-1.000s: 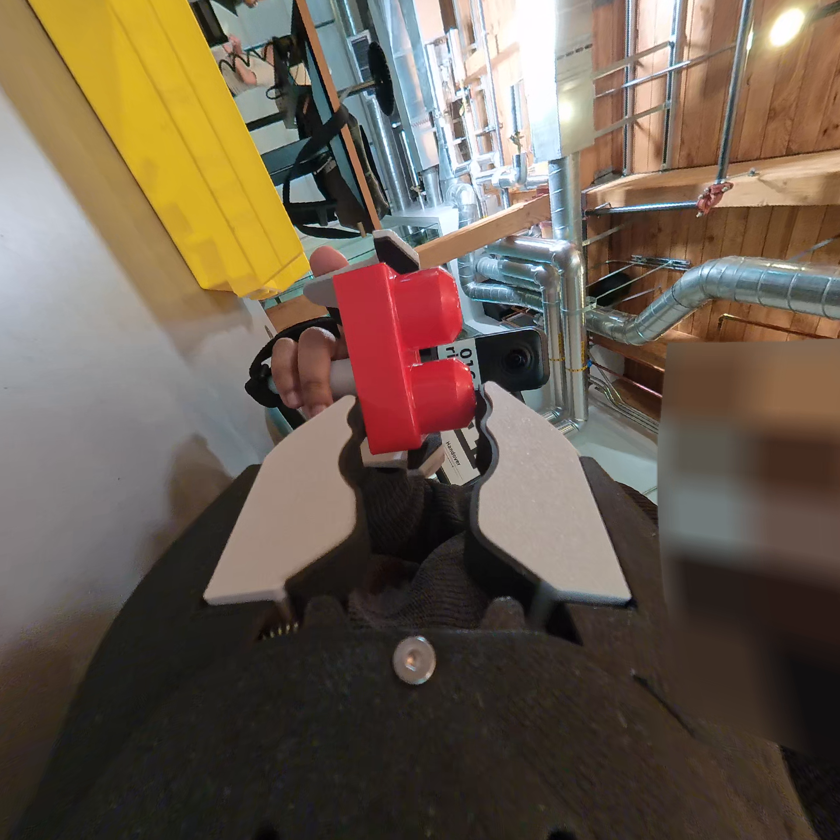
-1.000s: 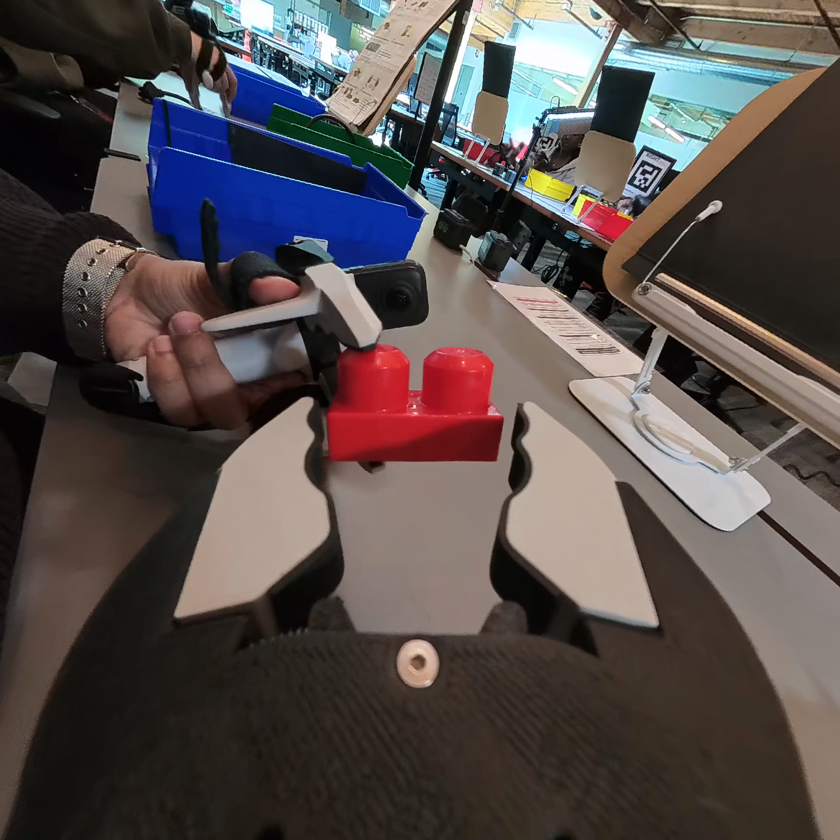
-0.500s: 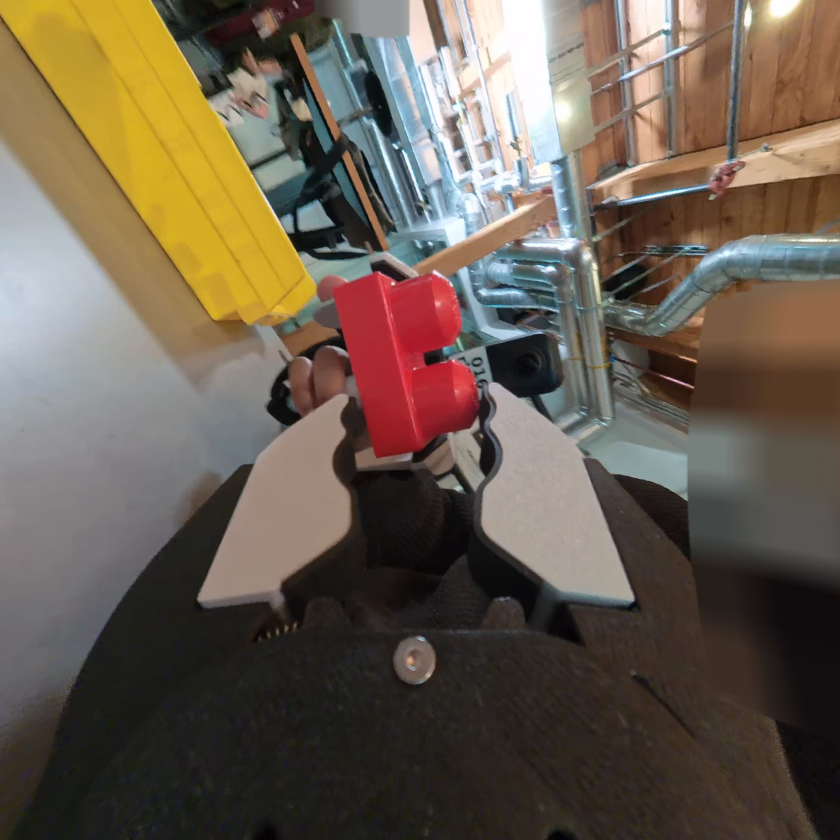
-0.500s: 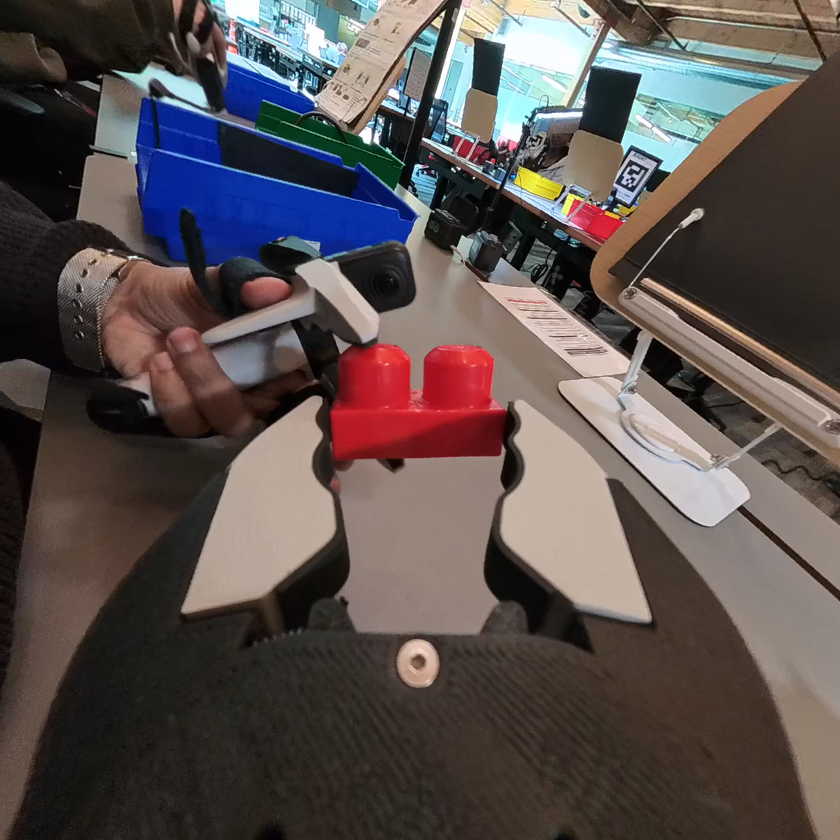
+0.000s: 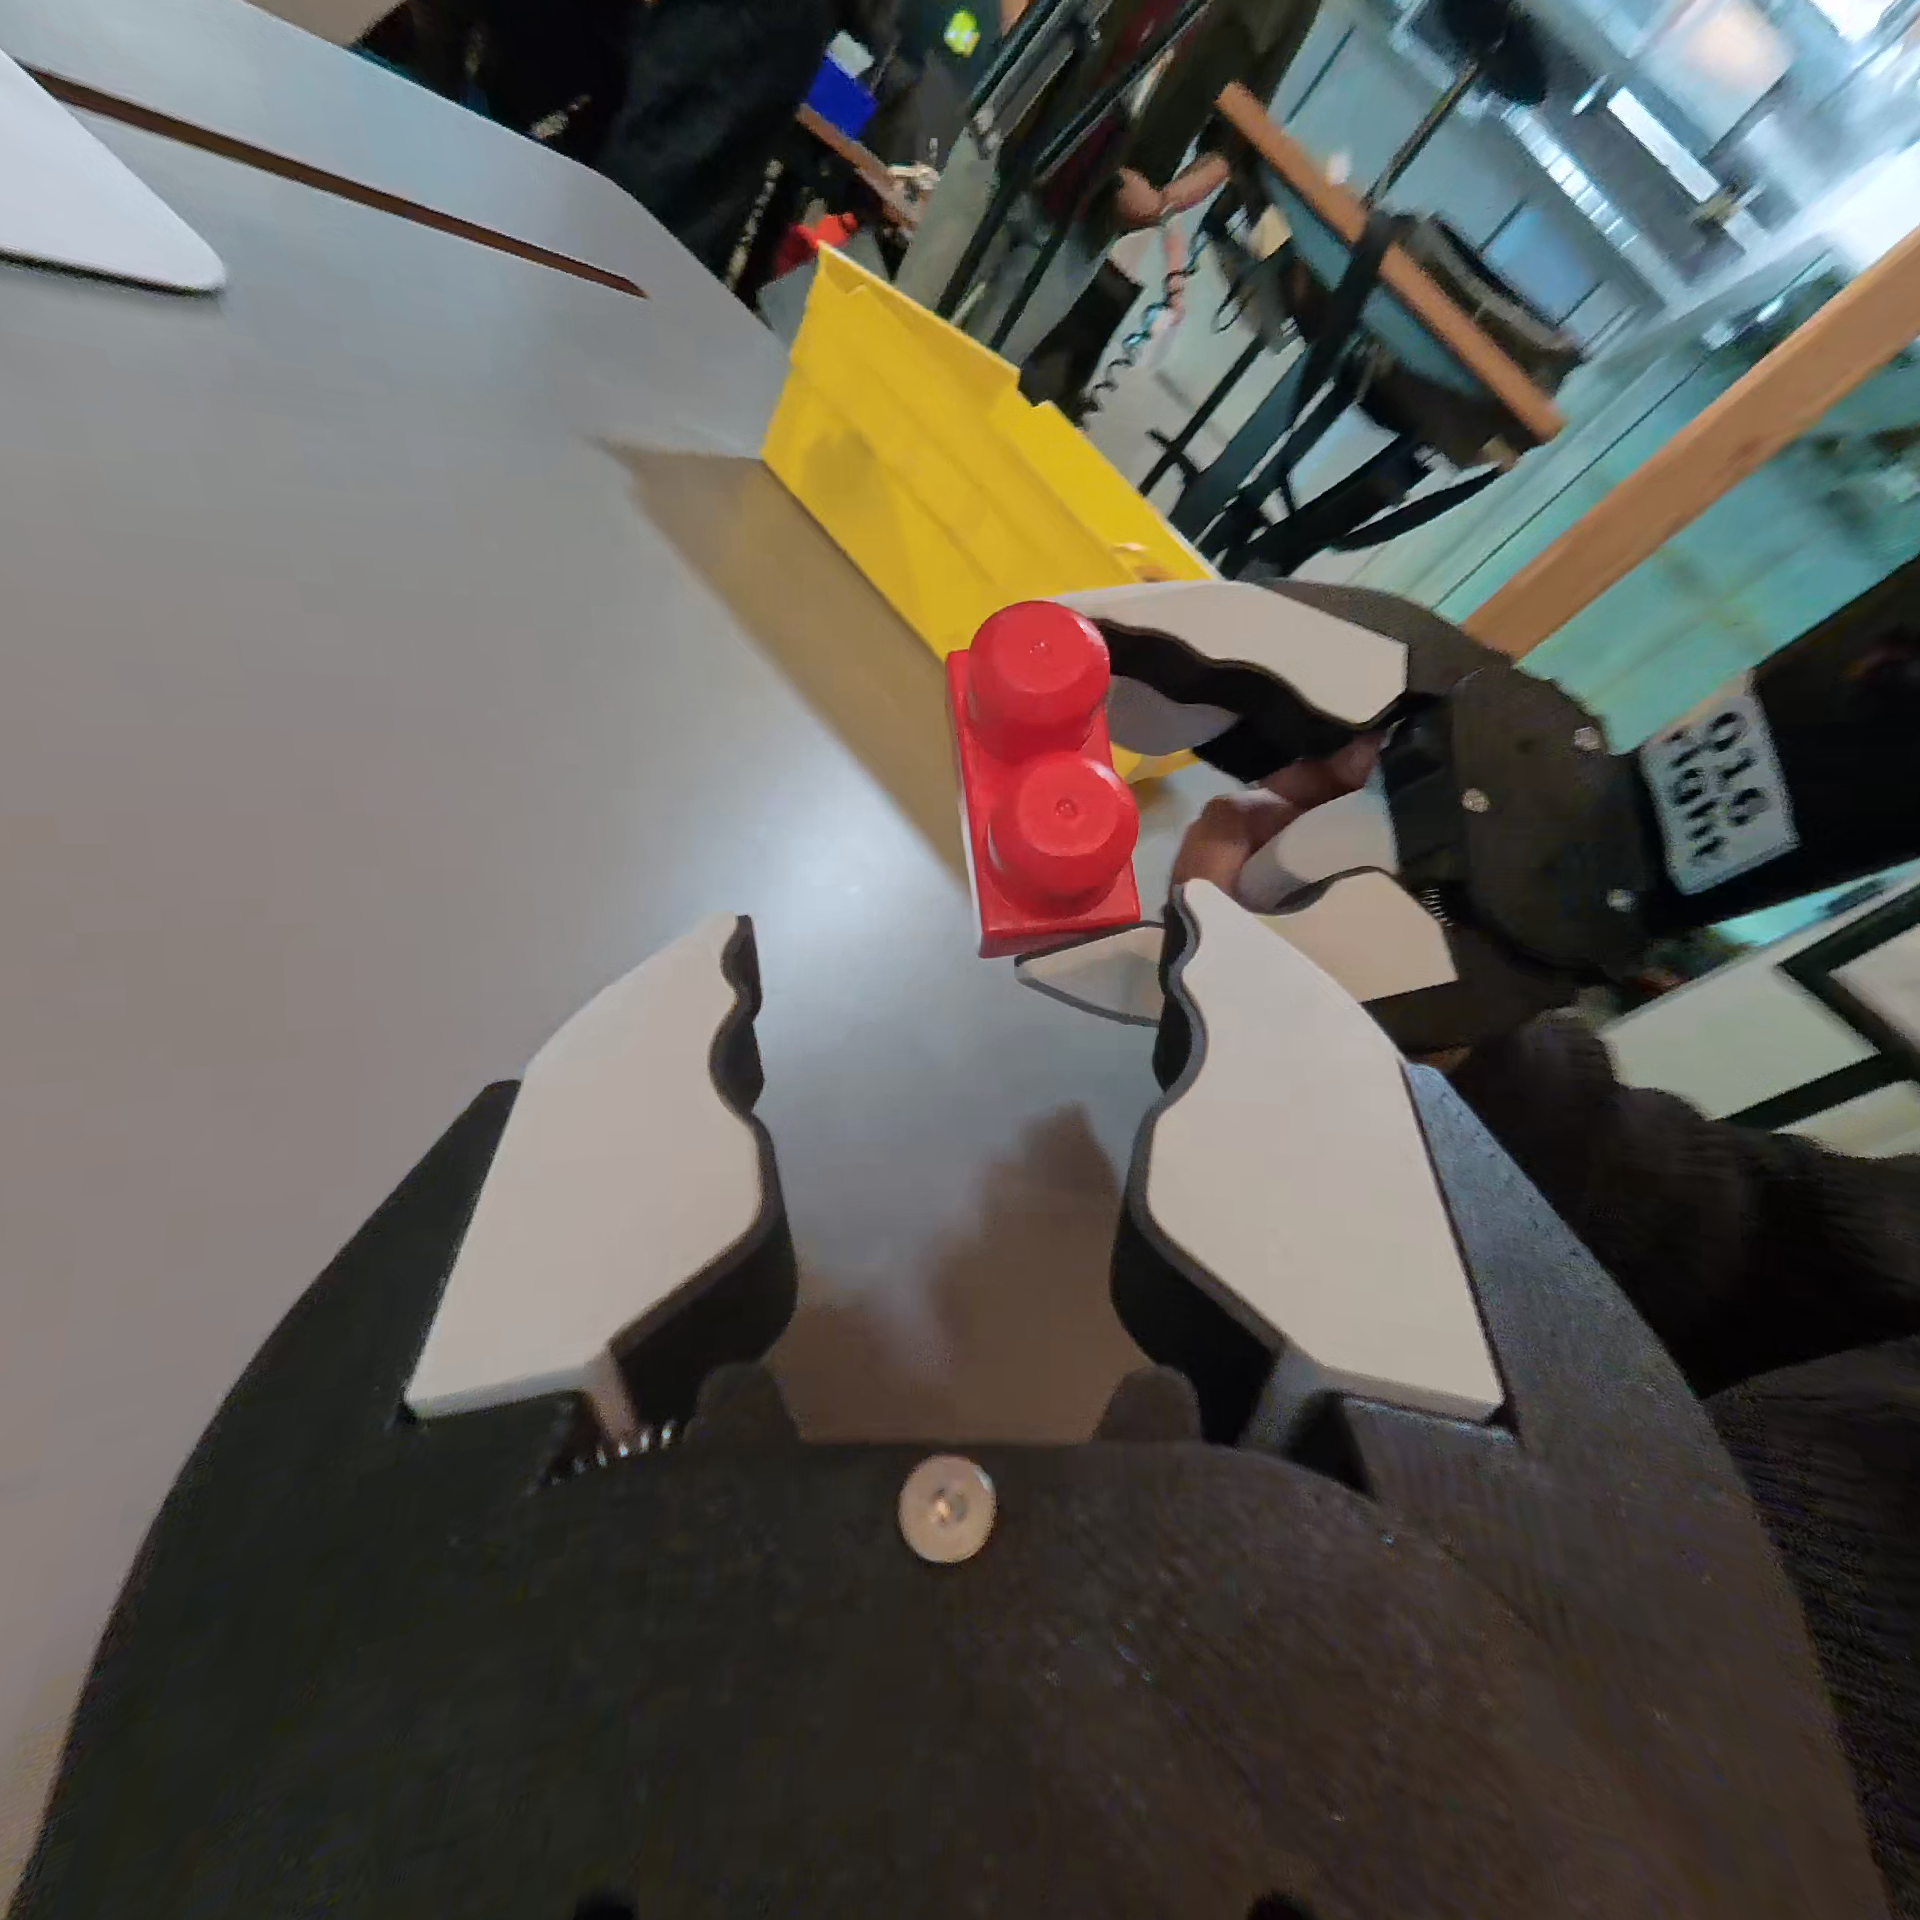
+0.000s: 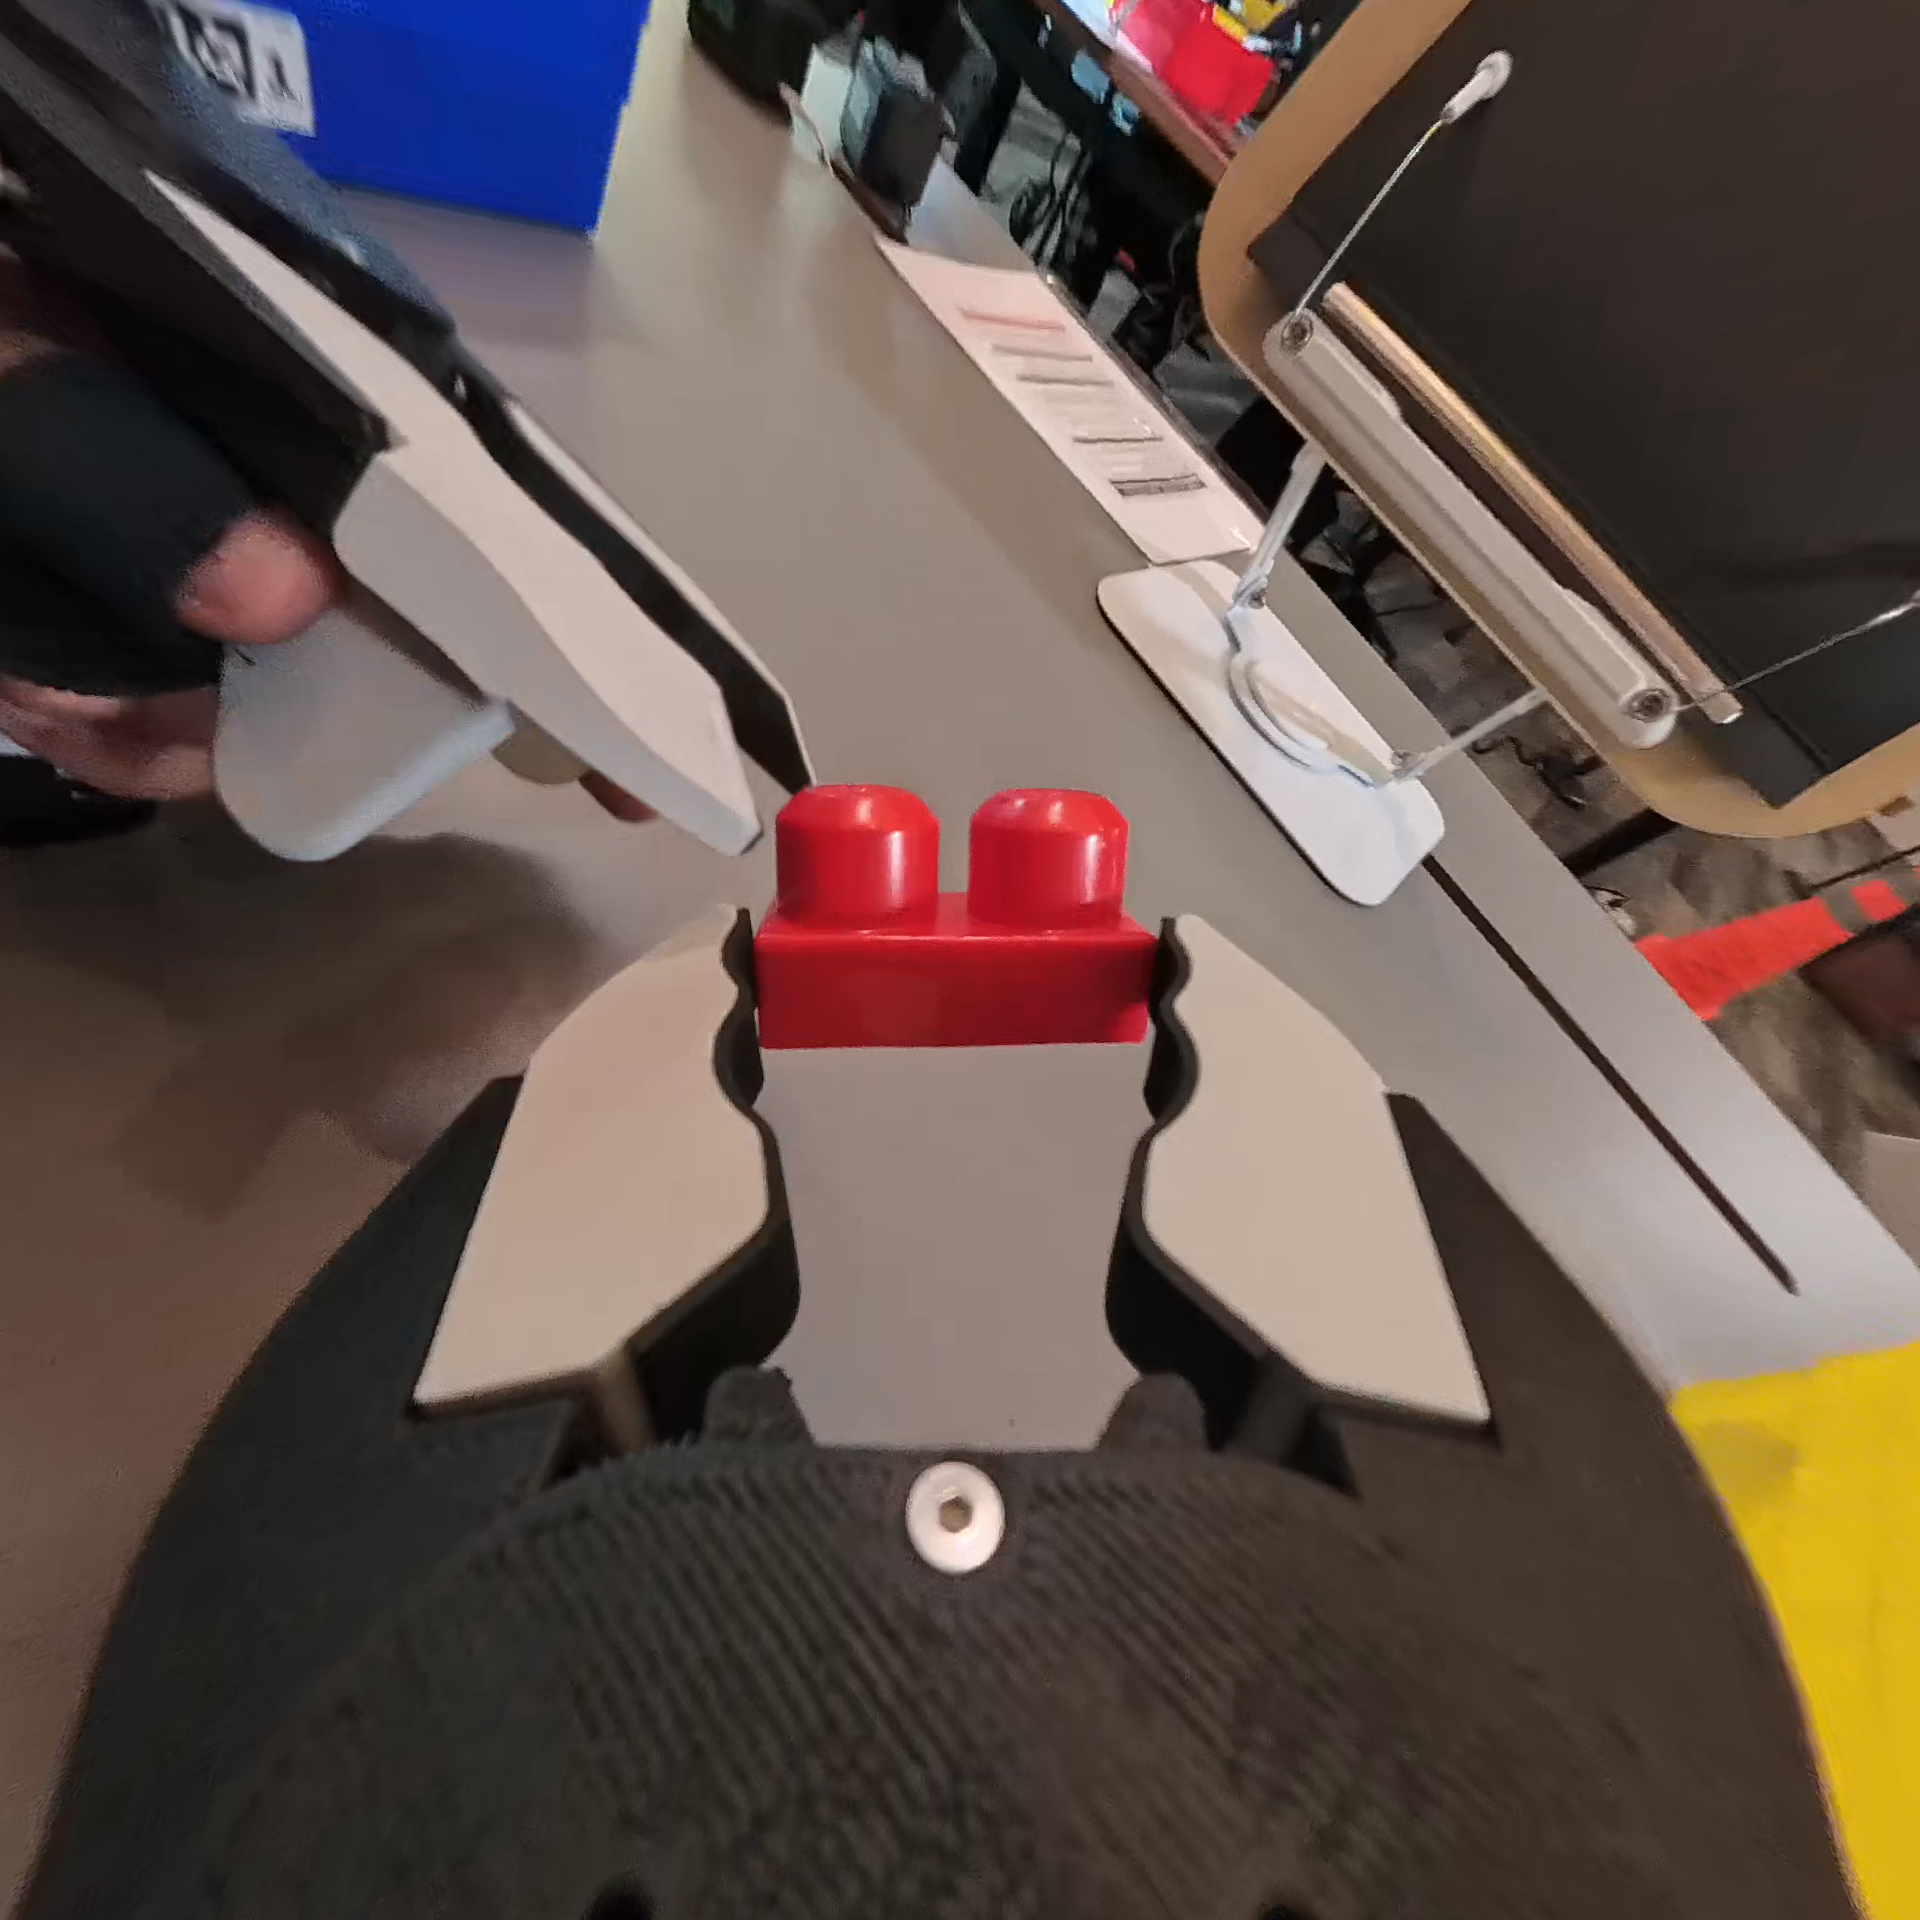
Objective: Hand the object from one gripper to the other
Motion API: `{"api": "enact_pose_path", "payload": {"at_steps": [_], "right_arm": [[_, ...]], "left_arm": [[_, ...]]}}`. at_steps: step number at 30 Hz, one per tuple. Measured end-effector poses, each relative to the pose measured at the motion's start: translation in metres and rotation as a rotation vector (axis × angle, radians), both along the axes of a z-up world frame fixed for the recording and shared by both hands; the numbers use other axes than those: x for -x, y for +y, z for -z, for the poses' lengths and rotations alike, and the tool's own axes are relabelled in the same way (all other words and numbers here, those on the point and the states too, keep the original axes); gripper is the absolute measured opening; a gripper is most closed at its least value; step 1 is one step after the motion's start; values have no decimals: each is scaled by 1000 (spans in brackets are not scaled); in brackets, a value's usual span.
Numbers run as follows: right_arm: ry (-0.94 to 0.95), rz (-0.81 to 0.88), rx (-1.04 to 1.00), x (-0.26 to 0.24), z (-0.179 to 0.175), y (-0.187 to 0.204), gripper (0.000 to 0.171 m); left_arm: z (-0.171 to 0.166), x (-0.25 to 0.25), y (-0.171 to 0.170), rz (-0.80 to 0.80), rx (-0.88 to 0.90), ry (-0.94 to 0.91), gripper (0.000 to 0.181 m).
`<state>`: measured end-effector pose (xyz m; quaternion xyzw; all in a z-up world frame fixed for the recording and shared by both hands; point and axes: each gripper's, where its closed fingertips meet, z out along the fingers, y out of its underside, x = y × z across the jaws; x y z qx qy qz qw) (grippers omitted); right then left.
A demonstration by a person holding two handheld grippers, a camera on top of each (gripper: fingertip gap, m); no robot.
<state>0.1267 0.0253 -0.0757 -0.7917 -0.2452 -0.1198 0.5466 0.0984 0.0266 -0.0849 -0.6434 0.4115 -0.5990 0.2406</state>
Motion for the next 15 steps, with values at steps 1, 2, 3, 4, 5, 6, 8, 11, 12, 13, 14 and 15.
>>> {"api": "enact_pose_path", "payload": {"at_steps": [1, 2, 3, 4, 5, 6, 8, 11, 12, 13, 14, 15], "right_arm": [[-29, 10, 10, 0, 2, 0, 74], [-54, 18, 18, 1, 3, 0, 74], [-77, 25, 25, 3, 5, 0, 74], [-100, 33, 30, 4, 6, 0, 74], [-123, 40, 33, 4, 6, 0, 74], [-144, 50, 34, 5, 7, 0, 74], [-178, 63, 35, 6, 7, 0, 74], [-223, 70, 35, 10, 7, -1, 74], [-238, 68, 32, 12, 7, -1, 74], [-251, 64, 30, 14, 7, -1, 74], [-261, 60, 29, 16, 7, -1, 74], [-270, 57, 30, 18, 8, -1, 74]], "left_arm": [[1, 0, 1, -10, -39, 12, 73], [2, 1, 2, -14, -69, 18, 70], [2, 1, 1, -14, -90, 24, 67], [3, 1, 0, -8, -102, 26, 64], [3, 0, -3, 3, -105, 26, 62], [3, 0, -5, 11, -100, 27, 62], [3, -1, -9, 31, -81, 20, 60], [2, -1, -12, 45, -45, 4, 58], [1, -2, -12, 47, -37, -1, 58], [1, -2, -13, 49, -34, -5, 58], [1, -2, -14, 52, -34, -5, 58], [1, -2, -15, 56, -37, -4, 58]]}}
